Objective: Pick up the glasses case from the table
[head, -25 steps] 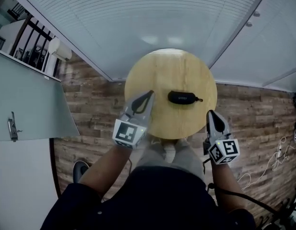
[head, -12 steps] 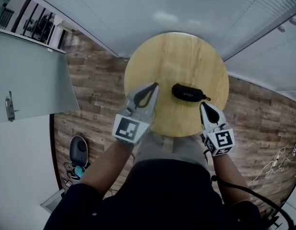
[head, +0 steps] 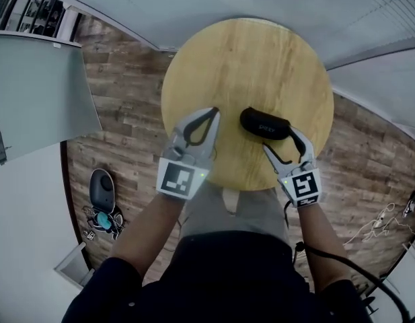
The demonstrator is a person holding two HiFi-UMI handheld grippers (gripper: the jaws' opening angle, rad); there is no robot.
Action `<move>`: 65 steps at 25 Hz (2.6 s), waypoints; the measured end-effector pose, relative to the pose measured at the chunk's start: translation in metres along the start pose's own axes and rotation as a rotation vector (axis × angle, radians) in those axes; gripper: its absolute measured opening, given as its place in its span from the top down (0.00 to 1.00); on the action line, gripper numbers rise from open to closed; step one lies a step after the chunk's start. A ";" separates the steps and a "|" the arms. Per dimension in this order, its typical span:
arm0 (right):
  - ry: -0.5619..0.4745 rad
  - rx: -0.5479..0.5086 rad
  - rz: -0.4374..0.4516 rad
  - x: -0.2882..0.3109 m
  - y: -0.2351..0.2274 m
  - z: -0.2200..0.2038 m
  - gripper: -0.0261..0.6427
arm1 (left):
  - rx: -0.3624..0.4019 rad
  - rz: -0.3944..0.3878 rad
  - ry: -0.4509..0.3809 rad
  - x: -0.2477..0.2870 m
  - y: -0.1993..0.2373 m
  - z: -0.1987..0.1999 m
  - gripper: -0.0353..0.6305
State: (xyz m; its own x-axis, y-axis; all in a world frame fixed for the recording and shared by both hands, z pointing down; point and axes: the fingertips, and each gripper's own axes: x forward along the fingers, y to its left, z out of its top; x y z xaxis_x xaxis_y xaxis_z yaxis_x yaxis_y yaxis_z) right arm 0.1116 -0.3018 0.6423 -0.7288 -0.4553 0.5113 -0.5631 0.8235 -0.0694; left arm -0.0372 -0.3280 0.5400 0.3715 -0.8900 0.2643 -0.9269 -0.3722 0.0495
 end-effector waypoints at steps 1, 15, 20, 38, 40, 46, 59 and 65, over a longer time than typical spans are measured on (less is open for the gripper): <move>0.019 -0.014 0.013 0.006 0.000 -0.007 0.47 | -0.005 0.010 0.001 0.002 0.002 -0.004 0.94; 0.268 -0.217 0.083 0.067 -0.012 -0.055 0.36 | -0.051 0.012 0.066 0.044 0.015 -0.048 0.94; 0.345 -0.334 0.093 0.080 -0.021 -0.066 0.33 | -0.060 0.029 0.077 0.046 0.019 -0.049 0.94; 0.232 -0.142 0.112 0.040 -0.010 0.004 0.40 | -0.056 0.078 0.032 0.019 0.026 0.002 0.94; 0.169 -0.119 0.090 0.027 -0.011 0.031 0.40 | -0.032 0.071 0.004 0.015 0.026 0.019 0.94; -0.022 -0.138 0.002 -0.028 -0.007 0.116 0.40 | -0.009 0.052 -0.070 -0.011 0.023 0.078 0.94; -0.283 -0.080 -0.190 -0.106 0.002 0.220 0.40 | 0.079 0.010 -0.200 -0.071 0.014 0.164 0.94; -0.326 -0.078 -0.221 -0.115 0.005 0.230 0.40 | 0.098 -0.004 -0.213 -0.077 0.016 0.177 0.94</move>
State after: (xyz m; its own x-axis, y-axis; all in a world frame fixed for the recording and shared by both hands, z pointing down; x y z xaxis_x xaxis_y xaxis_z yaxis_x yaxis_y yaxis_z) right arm 0.1028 -0.3232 0.3857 -0.6859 -0.6977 0.2068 -0.6982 0.7111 0.0835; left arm -0.0707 -0.3118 0.3497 0.3875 -0.9202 0.0548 -0.9196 -0.3900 -0.0463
